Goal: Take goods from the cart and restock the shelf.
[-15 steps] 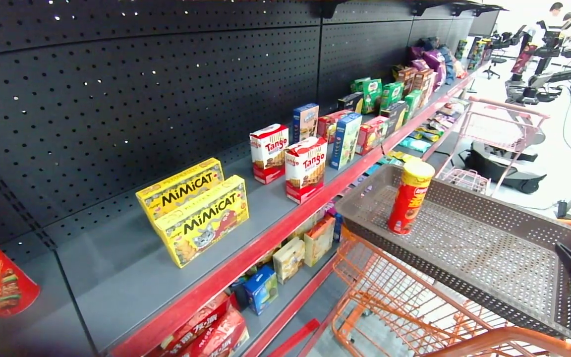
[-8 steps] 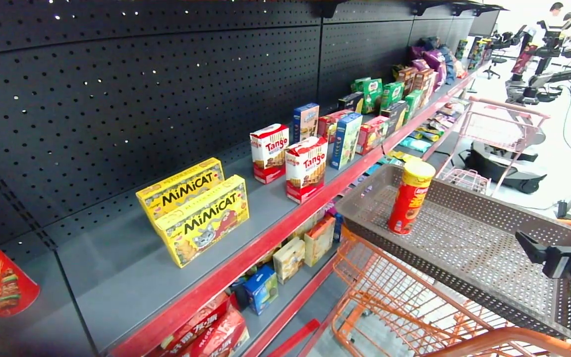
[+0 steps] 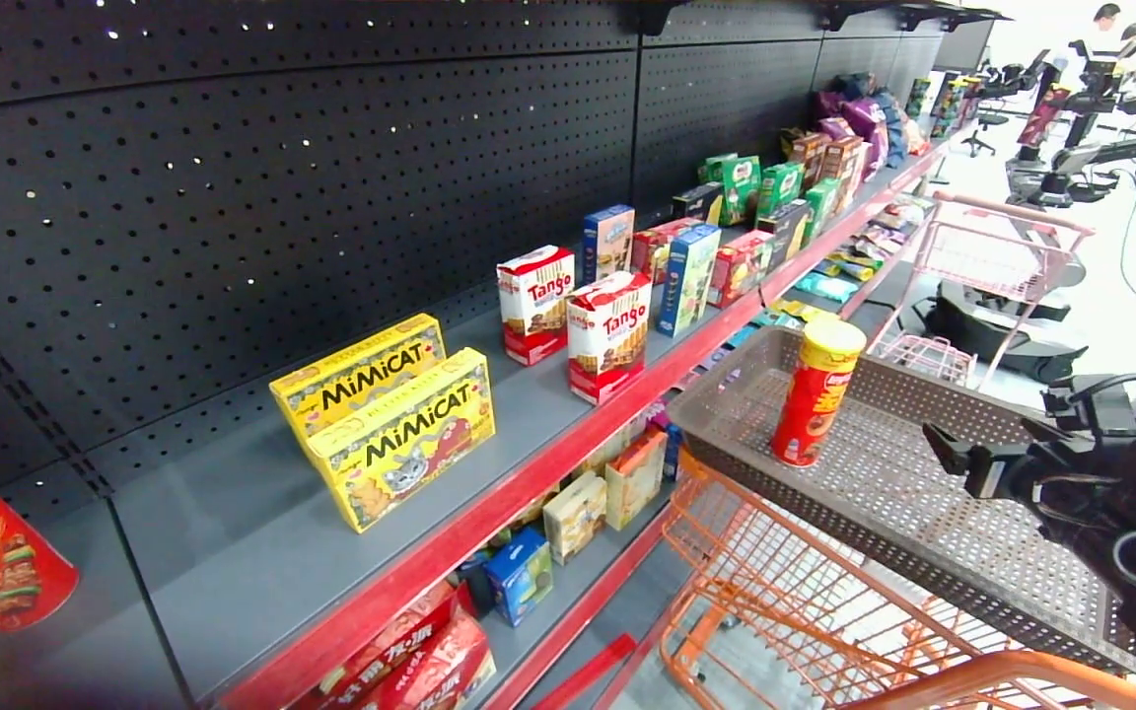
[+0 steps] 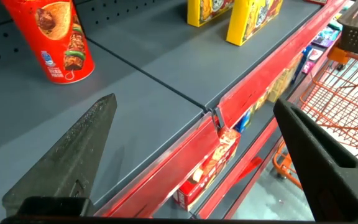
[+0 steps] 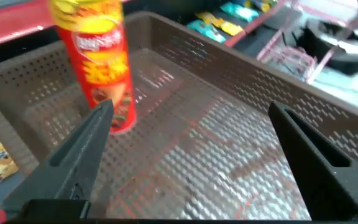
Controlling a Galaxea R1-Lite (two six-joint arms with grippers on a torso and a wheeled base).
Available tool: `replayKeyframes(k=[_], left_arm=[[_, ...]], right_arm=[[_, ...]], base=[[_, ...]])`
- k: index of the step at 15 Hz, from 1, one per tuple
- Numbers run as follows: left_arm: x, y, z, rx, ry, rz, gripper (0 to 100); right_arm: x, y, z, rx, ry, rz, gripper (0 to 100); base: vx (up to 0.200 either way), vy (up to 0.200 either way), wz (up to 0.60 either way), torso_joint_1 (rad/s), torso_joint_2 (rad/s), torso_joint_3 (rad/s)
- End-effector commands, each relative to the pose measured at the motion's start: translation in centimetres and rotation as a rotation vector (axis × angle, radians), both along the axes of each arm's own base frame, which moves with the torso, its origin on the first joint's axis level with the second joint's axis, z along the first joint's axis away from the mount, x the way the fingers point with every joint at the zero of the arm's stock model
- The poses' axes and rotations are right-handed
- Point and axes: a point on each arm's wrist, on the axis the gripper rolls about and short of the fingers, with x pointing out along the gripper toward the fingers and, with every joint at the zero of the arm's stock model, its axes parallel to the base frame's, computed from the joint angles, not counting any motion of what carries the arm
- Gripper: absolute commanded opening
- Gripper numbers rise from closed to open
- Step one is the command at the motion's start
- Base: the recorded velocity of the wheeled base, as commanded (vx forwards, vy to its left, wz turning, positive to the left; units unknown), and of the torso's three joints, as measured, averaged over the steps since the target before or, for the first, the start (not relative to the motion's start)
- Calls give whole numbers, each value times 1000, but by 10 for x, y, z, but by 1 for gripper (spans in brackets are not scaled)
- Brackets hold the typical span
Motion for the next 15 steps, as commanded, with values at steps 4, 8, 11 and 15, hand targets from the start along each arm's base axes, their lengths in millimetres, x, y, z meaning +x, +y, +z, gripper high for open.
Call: replayKeyframes(k=[4,8,11,15], left_arm=[[0,0,0,-1,1,1,100],[0,0,0,-1,1,1,100],[0,0,0,-1,1,1,100],[0,0,0,-1,1,1,100]], right_arm=[[45,20,-3,-16,-58,72,100],[76,27,-8,-23,-31,121,100],[80,31,-28,-89,55,131,100],[90,36,-30,-150,26,144,100]], base=[[0,0,0,0,0,0],[0,0,0,0,0,0],[0,0,0,0,0,0],[0,0,0,0,0,0]])
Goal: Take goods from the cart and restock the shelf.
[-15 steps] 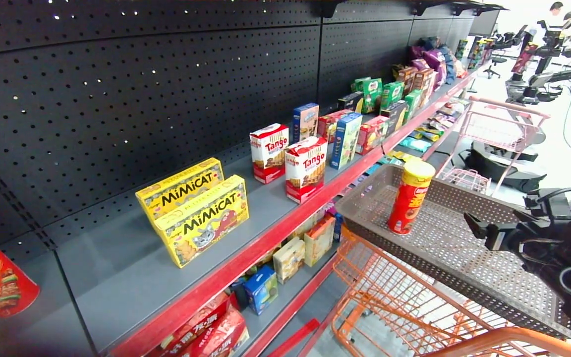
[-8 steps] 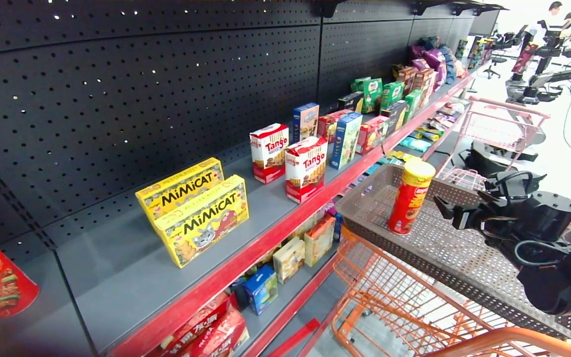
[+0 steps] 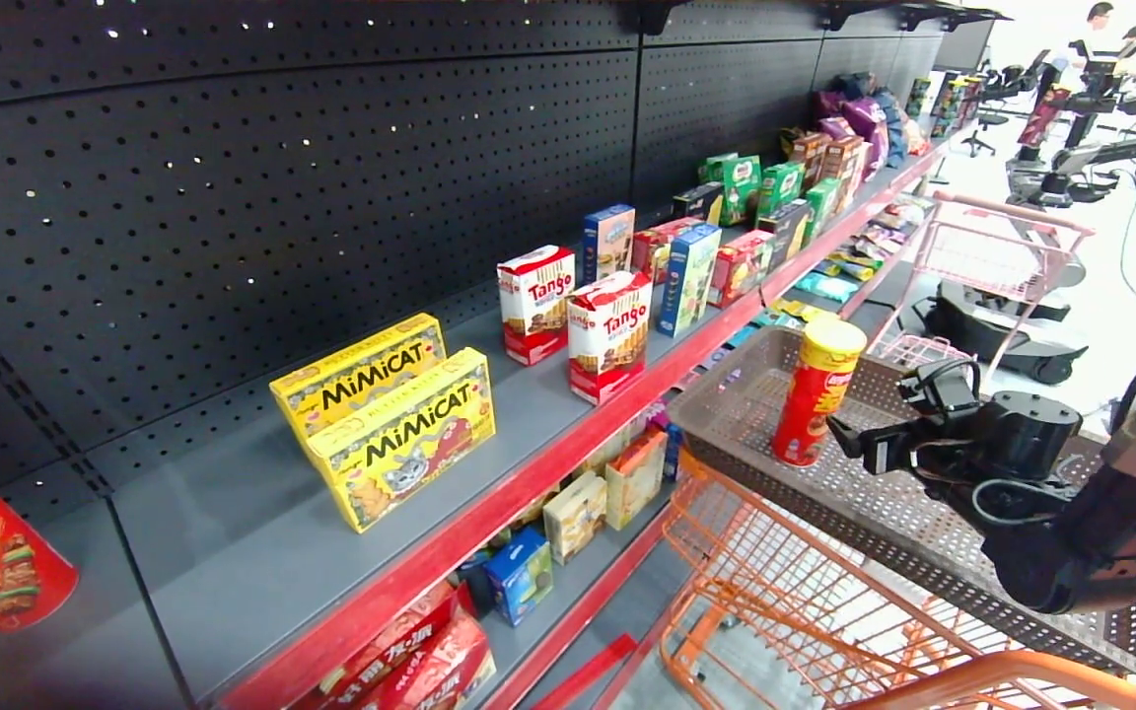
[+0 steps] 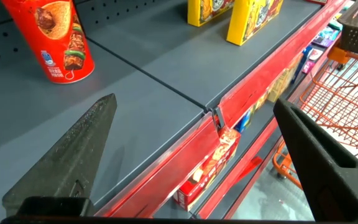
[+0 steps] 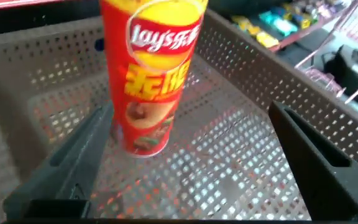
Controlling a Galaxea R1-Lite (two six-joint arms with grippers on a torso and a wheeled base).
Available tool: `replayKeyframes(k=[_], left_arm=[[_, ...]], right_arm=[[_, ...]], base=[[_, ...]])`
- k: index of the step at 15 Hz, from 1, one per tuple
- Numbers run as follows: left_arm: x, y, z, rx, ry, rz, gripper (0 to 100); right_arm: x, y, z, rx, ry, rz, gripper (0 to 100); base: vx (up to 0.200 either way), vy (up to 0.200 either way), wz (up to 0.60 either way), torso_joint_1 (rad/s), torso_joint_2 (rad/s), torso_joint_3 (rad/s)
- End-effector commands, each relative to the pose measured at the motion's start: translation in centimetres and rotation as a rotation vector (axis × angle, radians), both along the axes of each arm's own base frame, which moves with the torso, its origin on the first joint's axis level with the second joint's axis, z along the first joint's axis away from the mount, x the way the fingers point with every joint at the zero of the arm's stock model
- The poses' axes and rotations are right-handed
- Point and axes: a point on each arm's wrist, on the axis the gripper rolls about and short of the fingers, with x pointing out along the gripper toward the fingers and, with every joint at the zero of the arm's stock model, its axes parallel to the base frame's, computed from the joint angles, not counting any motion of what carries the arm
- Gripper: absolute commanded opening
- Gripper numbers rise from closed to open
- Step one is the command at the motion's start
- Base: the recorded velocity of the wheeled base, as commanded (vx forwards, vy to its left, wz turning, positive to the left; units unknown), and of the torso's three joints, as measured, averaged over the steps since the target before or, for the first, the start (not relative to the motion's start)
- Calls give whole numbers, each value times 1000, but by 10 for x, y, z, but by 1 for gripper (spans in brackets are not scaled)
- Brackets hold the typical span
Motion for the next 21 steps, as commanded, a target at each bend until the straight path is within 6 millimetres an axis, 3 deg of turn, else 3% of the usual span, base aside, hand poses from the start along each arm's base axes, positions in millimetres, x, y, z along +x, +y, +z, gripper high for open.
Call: replayKeyframes(k=[1,5,17,18,21], left_arm=[[0,0,0,0,1,1,100],[0,0,0,0,1,1,100],[0,0,0,0,1,1,100],[0,0,0,0,1,1,100],[0,0,0,0,1,1,100]], right_arm=[[13,4,-5,-9,-22,11,100],[39,8,-22,-44,-46,17,100],[89,30,-36,-42,-87,51,100],[89,30,-36,-42,-87,51,0],[88,30,-33,-42,-96,48,0]], base=[[0,0,0,0,0,0],[0,0,0,0,0,0],[0,0,0,0,0,0],[0,0,0,0,0,0],[0,0,0,0,0,0]])
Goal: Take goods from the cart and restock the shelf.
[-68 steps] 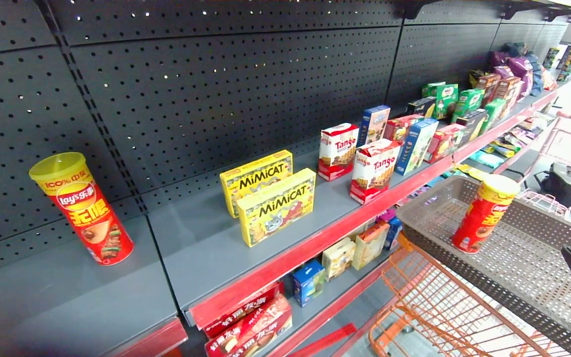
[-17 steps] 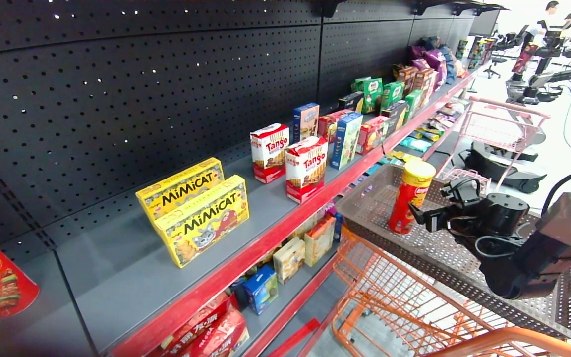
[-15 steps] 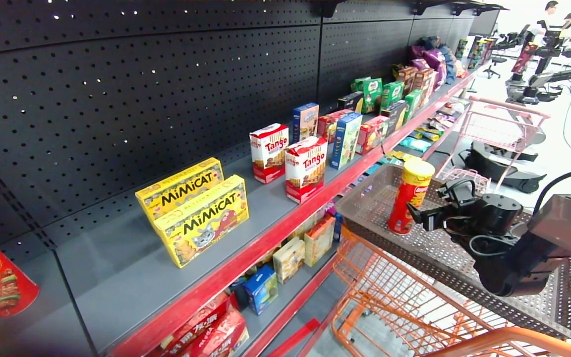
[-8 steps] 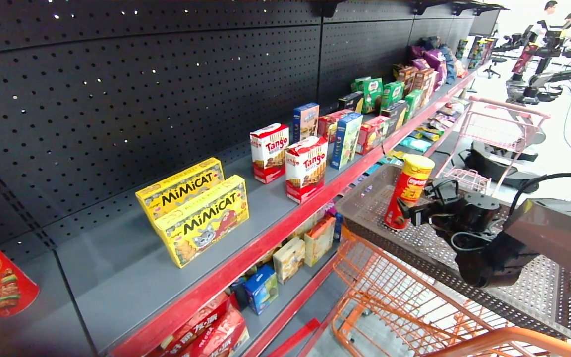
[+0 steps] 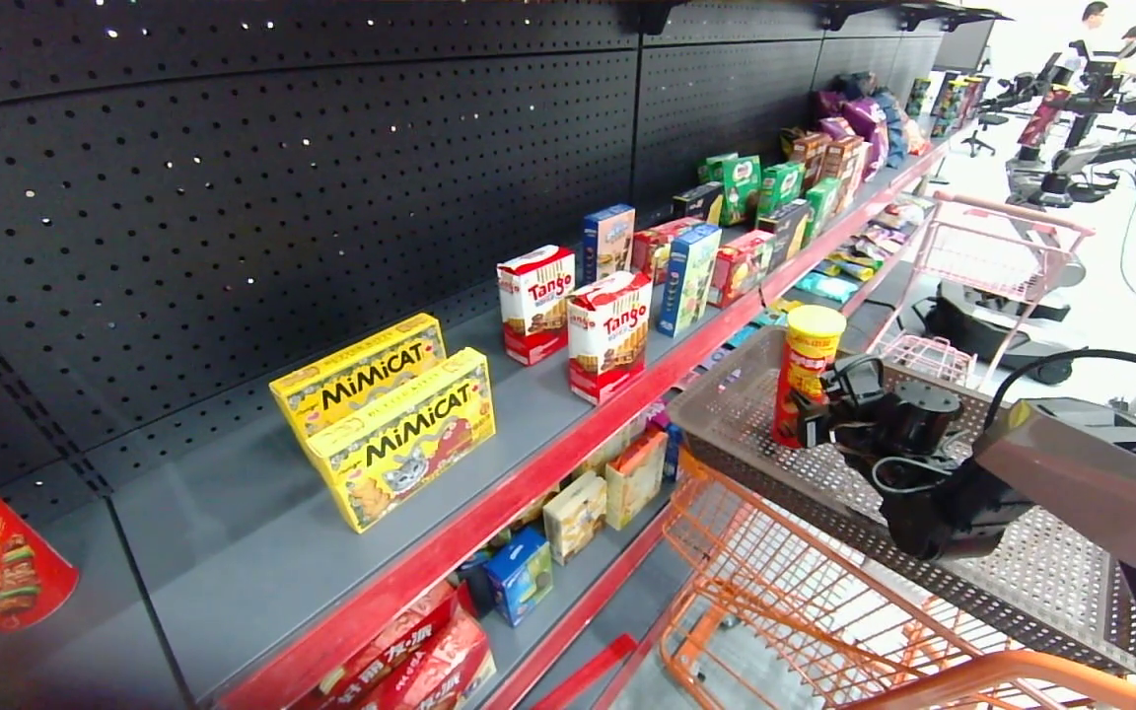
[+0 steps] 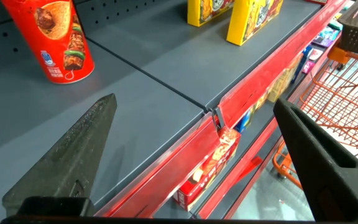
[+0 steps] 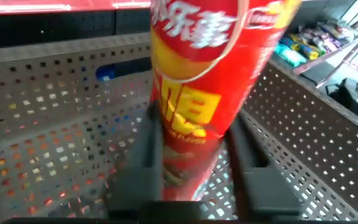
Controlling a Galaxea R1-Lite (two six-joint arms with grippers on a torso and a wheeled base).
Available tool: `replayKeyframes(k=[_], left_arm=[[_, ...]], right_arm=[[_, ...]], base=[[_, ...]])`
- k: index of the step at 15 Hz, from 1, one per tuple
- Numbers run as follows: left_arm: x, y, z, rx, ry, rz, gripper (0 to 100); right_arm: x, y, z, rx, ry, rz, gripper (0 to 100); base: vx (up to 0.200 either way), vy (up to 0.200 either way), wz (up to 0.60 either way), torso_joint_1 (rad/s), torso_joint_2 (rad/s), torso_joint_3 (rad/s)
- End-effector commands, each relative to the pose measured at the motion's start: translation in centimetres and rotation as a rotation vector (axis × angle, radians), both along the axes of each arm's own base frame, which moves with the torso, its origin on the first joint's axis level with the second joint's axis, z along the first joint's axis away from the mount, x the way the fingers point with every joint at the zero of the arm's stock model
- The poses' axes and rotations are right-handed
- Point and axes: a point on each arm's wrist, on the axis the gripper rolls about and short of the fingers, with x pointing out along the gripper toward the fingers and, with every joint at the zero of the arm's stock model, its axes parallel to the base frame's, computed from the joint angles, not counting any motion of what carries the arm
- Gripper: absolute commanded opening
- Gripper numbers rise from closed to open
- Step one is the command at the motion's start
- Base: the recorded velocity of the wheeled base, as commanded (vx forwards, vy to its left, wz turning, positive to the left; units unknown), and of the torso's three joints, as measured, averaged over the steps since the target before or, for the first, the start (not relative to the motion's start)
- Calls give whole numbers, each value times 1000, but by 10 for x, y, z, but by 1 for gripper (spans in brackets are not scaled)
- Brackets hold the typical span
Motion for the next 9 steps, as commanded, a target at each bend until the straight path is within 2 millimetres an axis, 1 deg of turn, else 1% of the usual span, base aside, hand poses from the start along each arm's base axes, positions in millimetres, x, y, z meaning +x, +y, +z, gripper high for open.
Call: replayKeyframes(k=[1,4,5,6,7,8,9], left_arm=[[0,0,0,0,1,1,100],[0,0,0,0,1,1,100],[0,0,0,0,1,1,100],[0,0,0,0,1,1,100],[0,0,0,0,1,1,100],[0,0,0,0,1,1,100],[0,0,0,0,1,1,100]], right_arm=[[-1,1,2,0,-8,1,0],[-4,5,12,4,-38,1,0],[-7,7,16,9,-44,-28,0],[-14,9,23,14,-59,-44,0],[-26,10,36,21,-87,-46,0],[-26,10,36,21,-87,-46,0],[-52,6,63,30,-126,-70,0]], base=[[0,0,0,0,0,0],[0,0,0,0,0,0],[0,0,0,0,0,0],[0,0,0,0,0,0],[0,0,0,0,0,0],[0,0,0,0,0,0],[0,0,0,0,0,0]])
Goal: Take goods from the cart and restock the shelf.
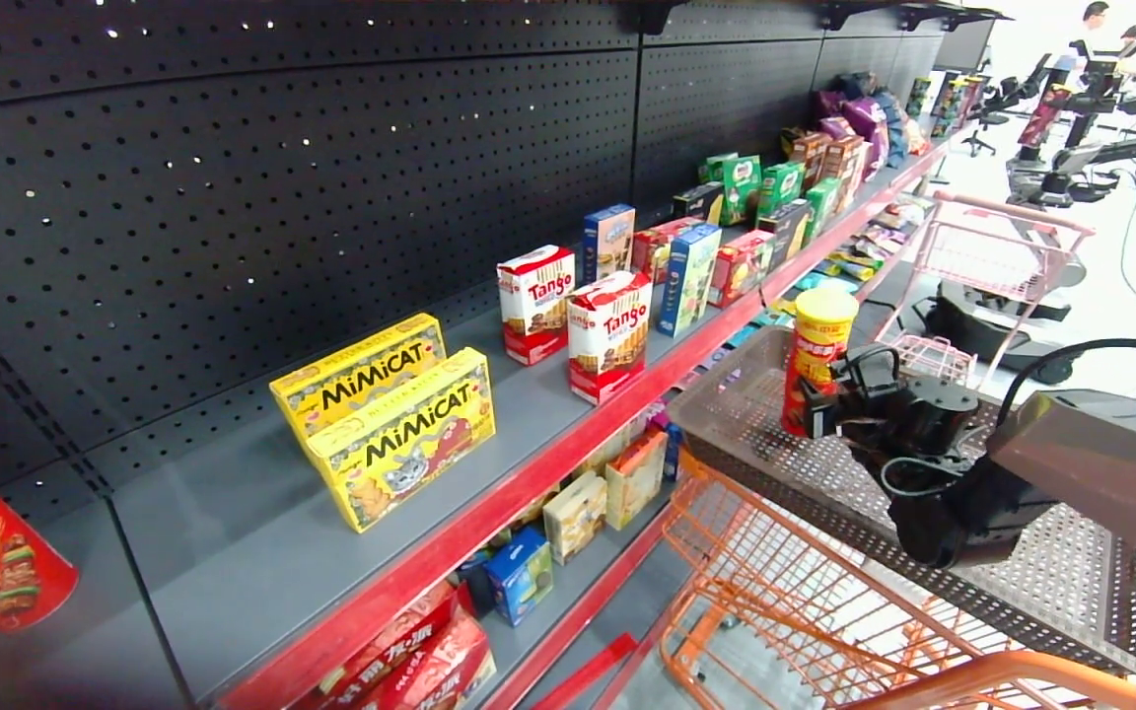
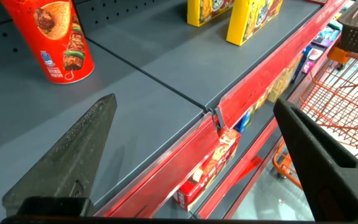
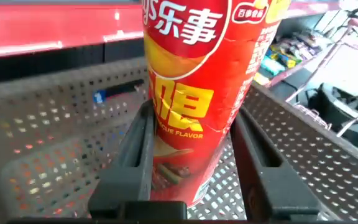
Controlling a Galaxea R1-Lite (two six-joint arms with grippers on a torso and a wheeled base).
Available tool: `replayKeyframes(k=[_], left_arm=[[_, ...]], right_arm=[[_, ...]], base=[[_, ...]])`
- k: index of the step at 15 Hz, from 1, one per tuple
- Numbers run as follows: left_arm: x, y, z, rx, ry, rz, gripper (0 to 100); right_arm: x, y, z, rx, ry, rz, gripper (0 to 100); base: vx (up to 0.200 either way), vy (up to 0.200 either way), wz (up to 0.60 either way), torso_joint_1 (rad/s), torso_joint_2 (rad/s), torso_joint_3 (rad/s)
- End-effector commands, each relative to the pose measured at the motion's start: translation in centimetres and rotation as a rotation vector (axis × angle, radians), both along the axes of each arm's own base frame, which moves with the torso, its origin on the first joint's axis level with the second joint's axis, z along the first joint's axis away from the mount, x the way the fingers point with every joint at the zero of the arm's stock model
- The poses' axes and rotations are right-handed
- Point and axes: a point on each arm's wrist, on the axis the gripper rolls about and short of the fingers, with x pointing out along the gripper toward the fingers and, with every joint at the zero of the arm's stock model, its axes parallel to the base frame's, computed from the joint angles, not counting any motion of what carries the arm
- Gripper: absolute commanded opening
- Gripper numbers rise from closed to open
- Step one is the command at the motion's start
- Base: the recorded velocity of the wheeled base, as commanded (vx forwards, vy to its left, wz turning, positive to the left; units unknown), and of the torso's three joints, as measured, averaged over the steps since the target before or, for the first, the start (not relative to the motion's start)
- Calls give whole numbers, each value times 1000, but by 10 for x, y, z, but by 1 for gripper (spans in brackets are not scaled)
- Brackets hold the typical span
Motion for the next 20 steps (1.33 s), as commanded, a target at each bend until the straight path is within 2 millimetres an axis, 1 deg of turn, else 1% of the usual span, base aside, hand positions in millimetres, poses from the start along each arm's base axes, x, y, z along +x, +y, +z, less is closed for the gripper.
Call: replayKeyframes(k=[1,4,5,6,7,9,11,12,14,16,17,18,20], left_arm=[[0,0,0,-1,1,1,100],[0,0,0,-1,1,1,100],[0,0,0,-1,1,1,100],[0,0,0,-1,1,1,100],[0,0,0,-1,1,1,100],[0,0,0,-1,1,1,100],[0,0,0,-1,1,1,100],[0,0,0,-1,1,1,100],[0,0,0,-1,1,1,100],[0,0,0,-1,1,1,100],[0,0,0,-1,1,1,100],[0,0,0,-1,1,1,100],[0,0,0,-1,1,1,100]], right_arm=[[-50,-4,70,31,-109,-67,0],[-108,11,133,87,-231,-105,0],[-126,16,148,108,-262,-117,0],[-146,20,159,108,-280,-137,0],[-167,22,165,103,-275,-156,0],[-199,20,174,125,-270,-201,0],[-216,15,180,137,-261,-239,0],[-231,9,186,141,-253,-259,0],[-244,1,193,146,-240,-309,0],[-267,-10,200,130,-192,-359,0],[-276,-14,199,118,-154,-386,0],[-280,-15,197,110,-127,-411,0],[-281,-17,191,107,-86,-490,0]], base=[[0,0,0,0,0,0],[0,0,0,0,0,0],[0,0,0,0,0,0],[0,0,0,0,0,0],[0,0,0,0,0,0],[0,0,0,0,0,0],[0,0,0,0,0,0],[0,0,0,0,0,0],[0,0,0,0,0,0],[0,0,0,0,0,0],[0,0,0,0,0,0],[0,0,0,0,0,0],[0,0,0,0,0,0]])
